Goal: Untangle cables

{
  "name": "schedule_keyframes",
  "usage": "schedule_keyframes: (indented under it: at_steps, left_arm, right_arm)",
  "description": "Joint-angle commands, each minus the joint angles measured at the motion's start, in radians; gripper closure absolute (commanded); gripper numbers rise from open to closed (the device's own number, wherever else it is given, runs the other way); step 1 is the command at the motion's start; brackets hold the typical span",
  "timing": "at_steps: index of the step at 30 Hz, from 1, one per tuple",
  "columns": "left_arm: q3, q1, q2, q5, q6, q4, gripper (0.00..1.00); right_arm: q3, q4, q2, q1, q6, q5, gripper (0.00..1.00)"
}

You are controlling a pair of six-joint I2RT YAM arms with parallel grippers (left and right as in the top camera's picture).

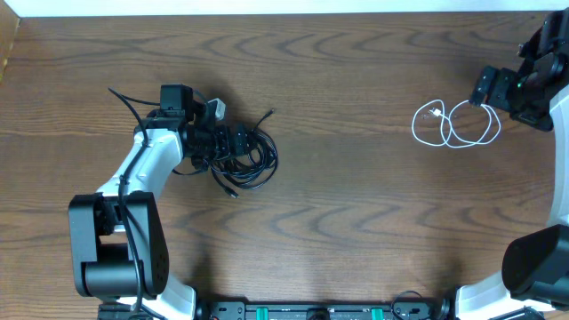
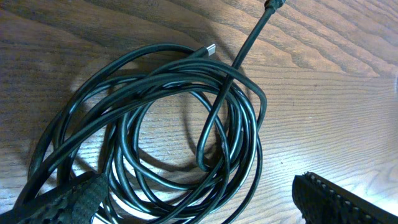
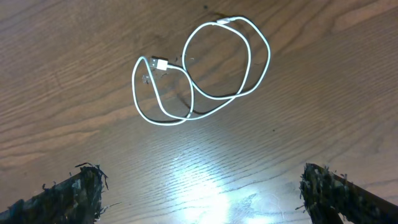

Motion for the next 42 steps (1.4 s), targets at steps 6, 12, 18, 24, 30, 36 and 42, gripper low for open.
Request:
schedule_keyframes:
  at_steps: [6, 12, 18, 24, 30, 36, 42]
  left_arm:
    - [-0.008, 0.000, -0.014, -0.010, 0.002, -0.001, 0.01]
    - [-0.008, 0.000, -0.014, -0.010, 0.002, -0.001, 0.01]
    - [-0.008, 0.000, -0.014, -0.010, 0.002, -0.001, 0.01]
    - [-0.008, 0.000, -0.014, -0.010, 0.002, -0.001, 0.01]
    - [-0.008, 0.000, -0.014, -0.010, 0.002, -0.001, 0.01]
    - [-0.008, 0.000, -0.014, -0.010, 0.002, -0.001, 0.01]
    - [-0.008, 0.000, -0.014, -0.010, 0.002, -0.001, 0.01]
  right_arm:
    - [0.007, 0.000, -0.013, 0.000, -0.003, -0.005, 0.01]
    - [0.007, 0.000, -0.013, 0.000, -0.003, -0.006, 0.01]
    - [0.007, 0.000, -0.013, 0.000, -0.003, -0.005, 0.01]
    - [0.007, 0.003, -0.013, 0.000, -0.003, -0.006, 0.01]
    - [0.007, 0.005, -0.013, 0.001, -0.002, -0.006, 0.01]
    - [0.007, 0.005, -0.012, 0.000, 0.085, -0.006, 0.01]
    - [0.007, 0.009, -0.012, 0.002, 0.170, -0.101, 0.15]
